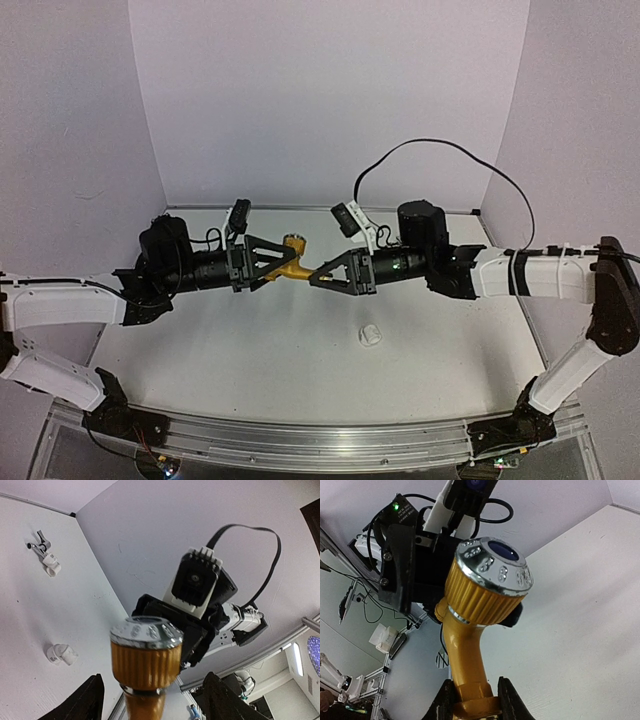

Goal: Install the water faucets

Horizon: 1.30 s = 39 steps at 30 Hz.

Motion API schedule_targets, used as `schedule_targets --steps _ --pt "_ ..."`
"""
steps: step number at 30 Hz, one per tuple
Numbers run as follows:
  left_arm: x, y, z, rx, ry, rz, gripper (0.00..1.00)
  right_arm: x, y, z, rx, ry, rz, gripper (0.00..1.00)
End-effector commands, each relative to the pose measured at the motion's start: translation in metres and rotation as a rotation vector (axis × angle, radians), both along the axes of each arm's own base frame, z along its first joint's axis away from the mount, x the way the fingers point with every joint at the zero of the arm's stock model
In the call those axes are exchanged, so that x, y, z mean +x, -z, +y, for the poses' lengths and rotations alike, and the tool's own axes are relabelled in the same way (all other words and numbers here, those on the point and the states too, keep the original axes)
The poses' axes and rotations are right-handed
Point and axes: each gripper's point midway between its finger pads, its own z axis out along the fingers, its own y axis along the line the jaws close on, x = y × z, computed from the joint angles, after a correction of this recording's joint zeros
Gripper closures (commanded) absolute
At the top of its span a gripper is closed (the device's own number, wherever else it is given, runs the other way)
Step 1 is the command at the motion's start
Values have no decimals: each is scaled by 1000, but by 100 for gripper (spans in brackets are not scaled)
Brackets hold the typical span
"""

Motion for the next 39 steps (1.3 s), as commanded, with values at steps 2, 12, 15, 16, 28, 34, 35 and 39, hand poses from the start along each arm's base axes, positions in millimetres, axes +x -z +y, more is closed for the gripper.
schedule_targets --steps 2,12,15,16,28,34,35,39 --pt "-39 -14 -8 6 243 -56 36 -12 -24 -8 16 -91 -71 100" --pt "-44 -6 -23 28 351 -25 52 -11 -20 -3 -10 -120 -60 100" --pt "-40 -3 -26 38 345 -10 61 -11 -17 -4 -24 -122 -63 100" --pt "-38 -2 -27 42 341 -4 61 -12 -17 -4 -28 -125 -64 100" --pt "-28 3 -34 58 320 18 80 -11 -8 -5 -61 -124 -66 100" --pt "-4 14 -24 135 139 -36 100 9 4 -8 -138 18 -100 74" --pt "3 19 -17 172 76 -46 100 20 6 -15 -169 104 -116 54" --pt "29 37 17 318 -168 -83 100 50 22 -48 -260 385 -117 4"
